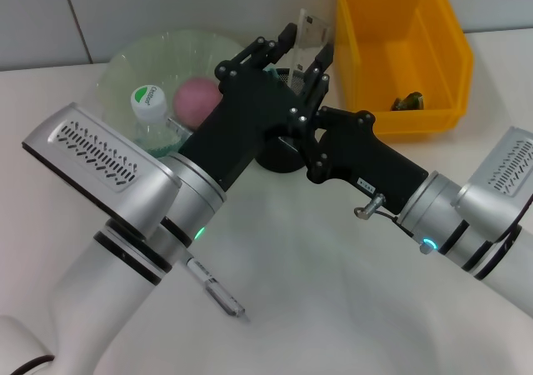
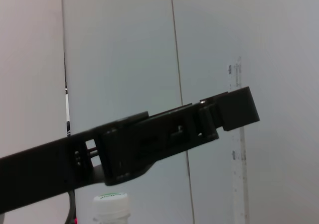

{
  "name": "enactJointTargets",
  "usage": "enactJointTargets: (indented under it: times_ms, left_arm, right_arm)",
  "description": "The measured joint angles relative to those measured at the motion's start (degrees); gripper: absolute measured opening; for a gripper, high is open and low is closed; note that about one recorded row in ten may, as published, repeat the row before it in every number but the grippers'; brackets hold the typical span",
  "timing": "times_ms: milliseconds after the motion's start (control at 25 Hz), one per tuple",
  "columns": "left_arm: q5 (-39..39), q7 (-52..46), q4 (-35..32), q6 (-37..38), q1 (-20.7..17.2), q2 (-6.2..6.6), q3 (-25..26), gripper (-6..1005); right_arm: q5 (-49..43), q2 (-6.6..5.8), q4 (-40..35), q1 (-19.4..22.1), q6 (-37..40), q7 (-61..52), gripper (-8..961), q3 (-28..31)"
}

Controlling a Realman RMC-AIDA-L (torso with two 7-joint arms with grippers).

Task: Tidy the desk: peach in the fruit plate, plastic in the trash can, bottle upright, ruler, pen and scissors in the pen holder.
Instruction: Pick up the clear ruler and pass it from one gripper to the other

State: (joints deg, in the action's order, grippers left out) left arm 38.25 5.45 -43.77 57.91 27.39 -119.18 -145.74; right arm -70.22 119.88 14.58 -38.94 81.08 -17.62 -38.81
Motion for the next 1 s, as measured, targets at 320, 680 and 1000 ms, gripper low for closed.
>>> enactJointTargets:
  times_ms: [320, 680, 1000]
  left_arm:
    - [0.02, 0.0, -0.01, 0.02, 0.04, 0.0, -0.13, 398]
    - [-0.34, -0.44, -0.08, 0.01, 0.2, 0.01, -0.24, 397]
    - [-0.49, -0.51, 0.0, 0.2, 0.29, 0.0, -0.26, 508]
  right_arm:
    - [-0.04, 0.0, 0.02, 0.35, 0.18, 0.04, 30, 0.95]
    - [-1.37, 0.0, 0.0, 0.32, 0.41, 0.04, 19, 1.5]
    - [-1.46, 0.0, -0.03, 0.33, 0.17, 0.04, 29, 1.49]
